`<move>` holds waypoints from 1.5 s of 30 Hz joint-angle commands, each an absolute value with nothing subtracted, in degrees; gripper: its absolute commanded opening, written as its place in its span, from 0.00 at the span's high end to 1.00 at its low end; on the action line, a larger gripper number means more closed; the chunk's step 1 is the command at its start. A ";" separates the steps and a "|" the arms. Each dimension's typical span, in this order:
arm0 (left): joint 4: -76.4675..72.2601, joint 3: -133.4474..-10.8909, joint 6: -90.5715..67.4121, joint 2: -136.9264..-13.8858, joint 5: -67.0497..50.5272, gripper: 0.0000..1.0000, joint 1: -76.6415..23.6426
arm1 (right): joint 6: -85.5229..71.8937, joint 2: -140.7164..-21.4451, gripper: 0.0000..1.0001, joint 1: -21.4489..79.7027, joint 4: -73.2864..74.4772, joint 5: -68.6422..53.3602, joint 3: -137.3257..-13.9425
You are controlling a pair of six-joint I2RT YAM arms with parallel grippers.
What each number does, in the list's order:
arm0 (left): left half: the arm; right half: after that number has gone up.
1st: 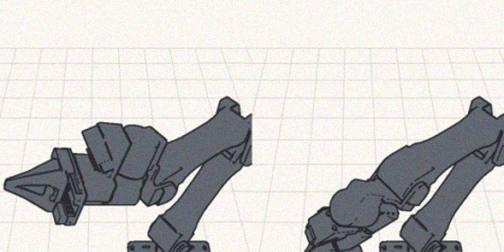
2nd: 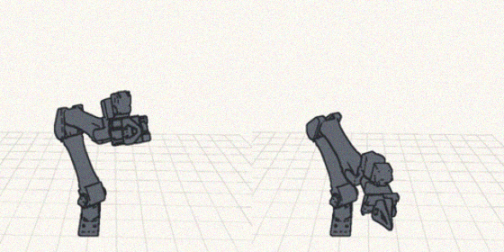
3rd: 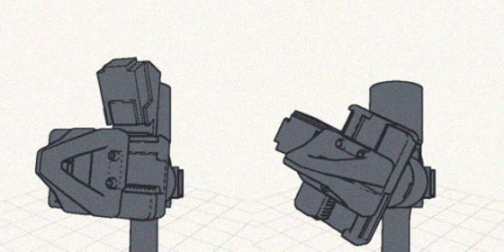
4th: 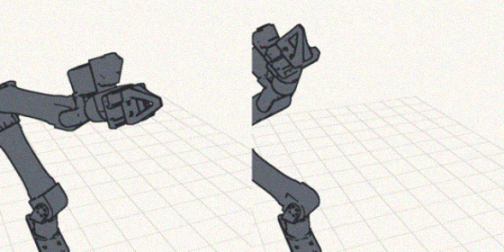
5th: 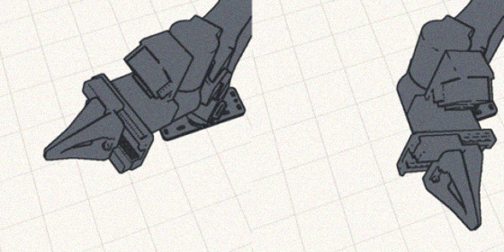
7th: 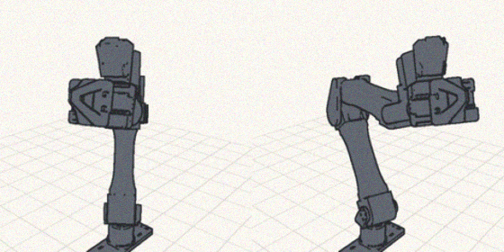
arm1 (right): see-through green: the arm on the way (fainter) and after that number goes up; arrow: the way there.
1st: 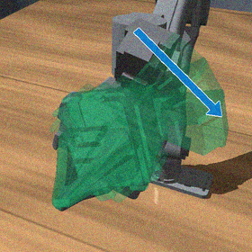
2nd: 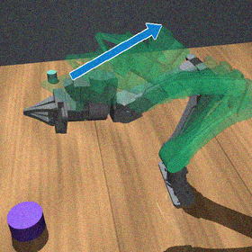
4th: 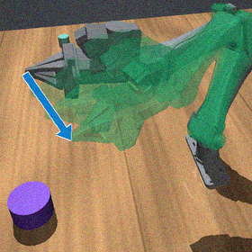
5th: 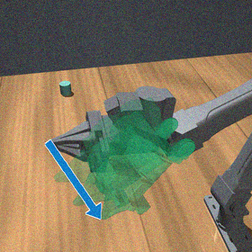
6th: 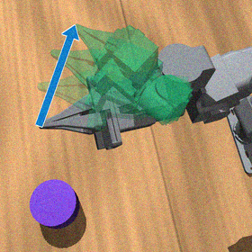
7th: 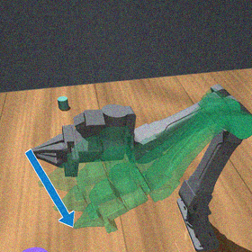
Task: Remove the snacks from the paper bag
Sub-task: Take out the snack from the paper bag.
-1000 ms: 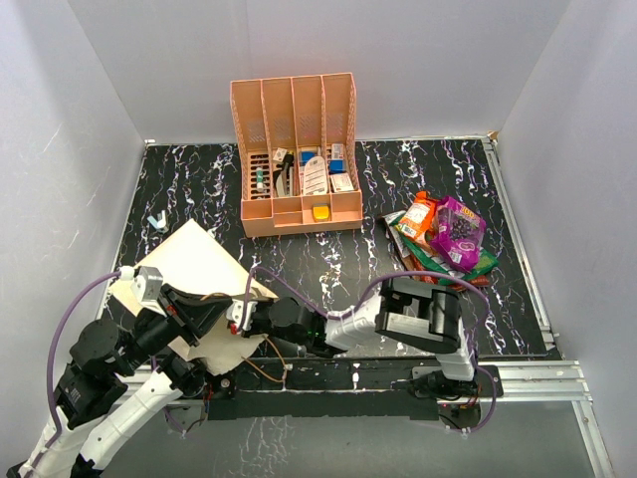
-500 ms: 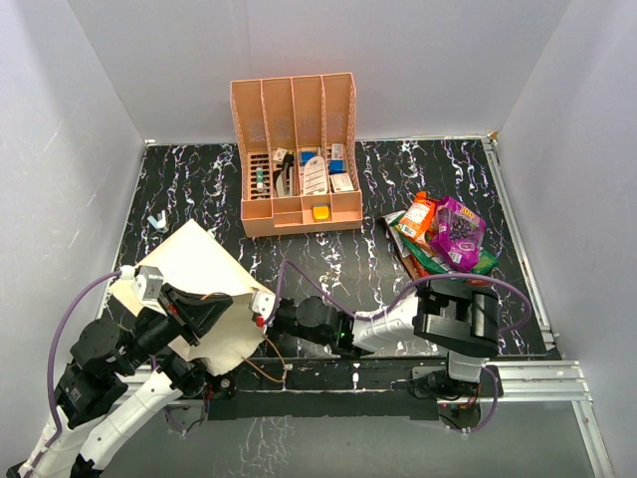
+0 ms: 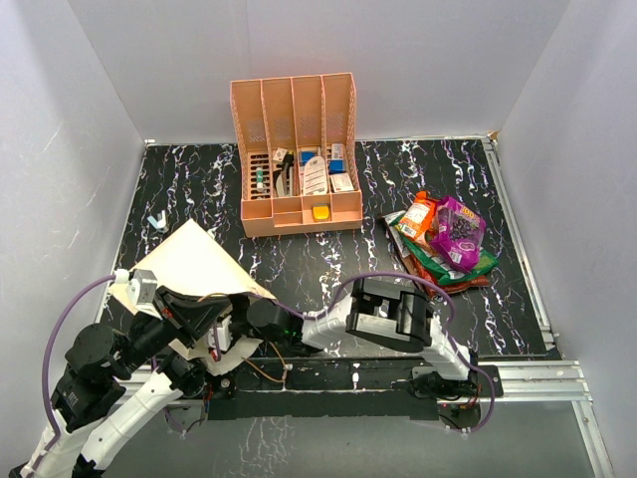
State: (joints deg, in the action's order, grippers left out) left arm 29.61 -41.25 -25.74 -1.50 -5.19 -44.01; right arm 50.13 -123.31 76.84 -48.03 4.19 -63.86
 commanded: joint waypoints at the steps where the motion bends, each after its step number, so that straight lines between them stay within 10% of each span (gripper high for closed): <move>1: 27.62 -41.23 -25.49 -1.12 -6.82 1.00 -44.21 | 59.57 -126.70 0.25 73.90 -44.38 0.00 -72.21; 19: 26.73 -40.93 -24.70 0.00 -9.64 1.00 -44.16 | 66.08 -145.58 0.17 70.38 -39.30 10.75 -97.98; 30: 27.37 -41.29 -25.05 0.00 -7.82 1.00 -44.21 | 59.00 -141.14 0.92 67.85 -40.07 6.74 -98.95; 45: 29.42 -41.40 -26.79 -0.53 -0.76 1.00 -44.12 | 39.48 -116.04 0.93 74.24 -47.33 2.77 -67.26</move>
